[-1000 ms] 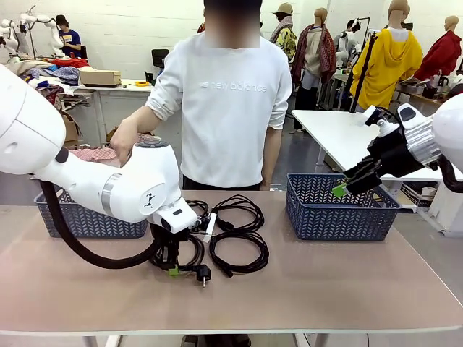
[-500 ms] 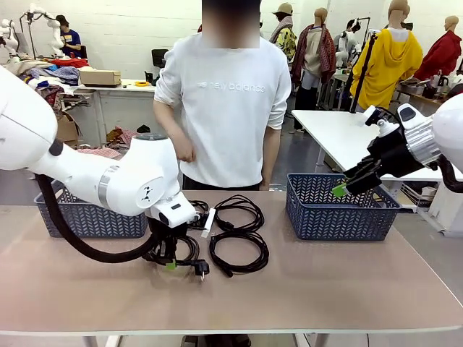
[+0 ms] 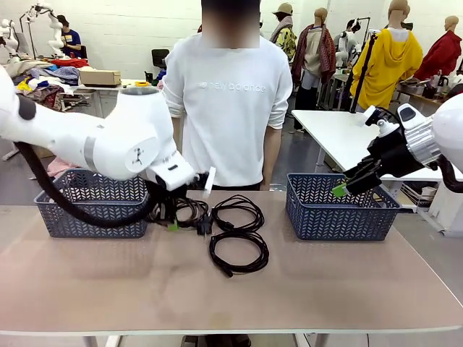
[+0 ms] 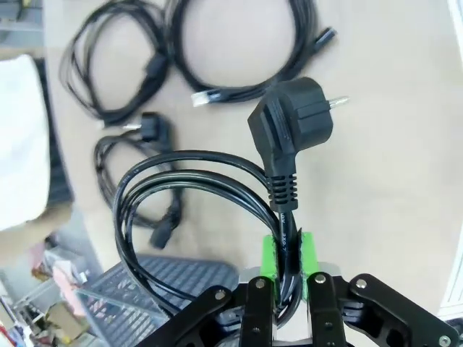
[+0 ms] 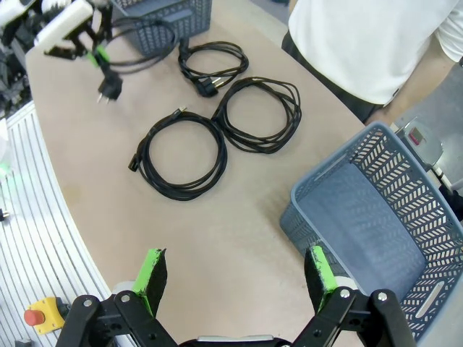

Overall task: Organize the cables according to human instructions.
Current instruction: Pick up a bundle of cables and place it in the basket indicated by the human.

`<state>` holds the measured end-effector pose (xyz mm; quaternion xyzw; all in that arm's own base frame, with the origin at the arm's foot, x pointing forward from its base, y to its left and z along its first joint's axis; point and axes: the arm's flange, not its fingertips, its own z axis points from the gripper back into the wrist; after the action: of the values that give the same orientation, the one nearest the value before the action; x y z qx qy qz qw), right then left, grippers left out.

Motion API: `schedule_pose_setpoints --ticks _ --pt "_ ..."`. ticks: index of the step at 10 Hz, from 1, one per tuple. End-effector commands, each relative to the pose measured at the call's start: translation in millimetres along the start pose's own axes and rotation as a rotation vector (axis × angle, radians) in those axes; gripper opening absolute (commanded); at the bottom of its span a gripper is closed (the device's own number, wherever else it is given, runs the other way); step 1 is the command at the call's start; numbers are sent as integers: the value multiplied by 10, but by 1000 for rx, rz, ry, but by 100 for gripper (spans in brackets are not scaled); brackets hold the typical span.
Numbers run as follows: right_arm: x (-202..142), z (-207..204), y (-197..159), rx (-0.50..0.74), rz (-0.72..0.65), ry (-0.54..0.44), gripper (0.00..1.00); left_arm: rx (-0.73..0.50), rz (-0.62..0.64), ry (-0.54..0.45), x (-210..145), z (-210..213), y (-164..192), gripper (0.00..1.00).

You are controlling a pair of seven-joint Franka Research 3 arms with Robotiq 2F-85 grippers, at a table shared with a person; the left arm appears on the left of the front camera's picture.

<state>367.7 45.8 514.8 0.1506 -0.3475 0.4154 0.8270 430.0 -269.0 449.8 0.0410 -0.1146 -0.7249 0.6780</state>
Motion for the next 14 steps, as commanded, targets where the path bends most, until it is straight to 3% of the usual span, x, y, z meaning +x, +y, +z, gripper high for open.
schedule_pose_setpoints --ticks 1,7,14 --pt "-3 -7 -19 12 10 -16 100 34 15 15 -221 238 337 0" --pt "-3 -7 -19 12 10 -16 100 98 195 -9 -1145 674 1178 0" --pt "-3 -7 -19 12 10 -16 100 78 326 -9 -2036 466 1194 0"
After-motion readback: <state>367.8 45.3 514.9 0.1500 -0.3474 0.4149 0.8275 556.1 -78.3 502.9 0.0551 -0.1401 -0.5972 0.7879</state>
